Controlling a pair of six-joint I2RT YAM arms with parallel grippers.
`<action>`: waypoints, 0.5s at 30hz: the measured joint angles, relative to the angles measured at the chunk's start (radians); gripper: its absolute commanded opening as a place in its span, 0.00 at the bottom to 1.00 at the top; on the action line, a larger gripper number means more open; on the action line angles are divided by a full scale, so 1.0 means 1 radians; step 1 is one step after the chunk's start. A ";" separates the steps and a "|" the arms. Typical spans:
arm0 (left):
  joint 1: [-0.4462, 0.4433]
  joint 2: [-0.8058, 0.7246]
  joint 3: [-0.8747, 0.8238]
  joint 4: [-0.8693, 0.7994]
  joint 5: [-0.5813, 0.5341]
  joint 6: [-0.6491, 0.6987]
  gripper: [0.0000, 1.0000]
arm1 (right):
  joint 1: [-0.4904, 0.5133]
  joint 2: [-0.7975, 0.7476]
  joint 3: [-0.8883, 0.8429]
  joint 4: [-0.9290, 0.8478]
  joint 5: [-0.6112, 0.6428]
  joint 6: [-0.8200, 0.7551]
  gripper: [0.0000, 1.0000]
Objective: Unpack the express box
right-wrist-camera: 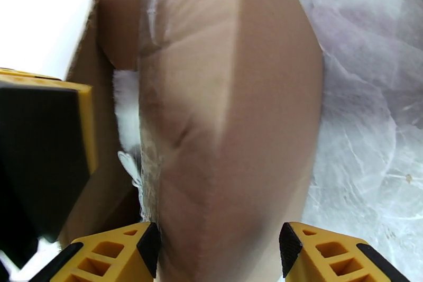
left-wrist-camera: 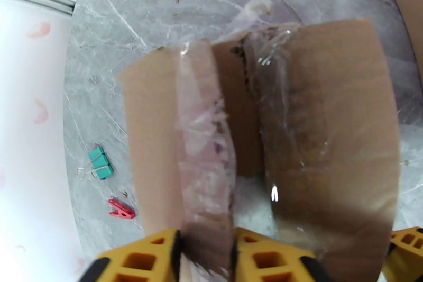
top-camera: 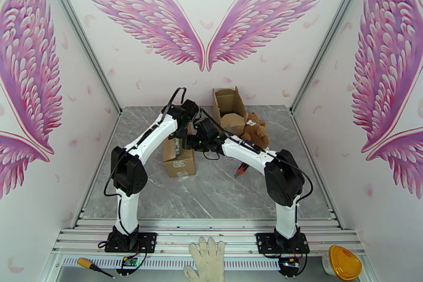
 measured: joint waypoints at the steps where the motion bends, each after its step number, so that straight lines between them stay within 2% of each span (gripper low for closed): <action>1: 0.002 0.000 0.012 -0.012 0.000 0.008 0.10 | 0.000 0.001 0.000 0.000 0.000 0.000 0.65; 3: 0.011 0.000 0.041 -0.040 0.000 0.032 0.01 | 0.000 0.001 0.000 0.000 0.000 0.003 0.65; 8: 0.042 -0.012 0.059 -0.056 0.052 0.077 0.00 | 0.000 0.002 0.003 -0.001 0.008 0.006 0.65; 11: 0.074 -0.063 0.010 -0.011 0.126 0.083 0.00 | 0.000 -0.004 0.006 -0.011 0.030 -0.003 0.67; 15: 0.160 -0.210 -0.157 0.123 0.292 0.051 0.00 | 0.002 -0.014 0.055 -0.088 0.092 -0.046 0.72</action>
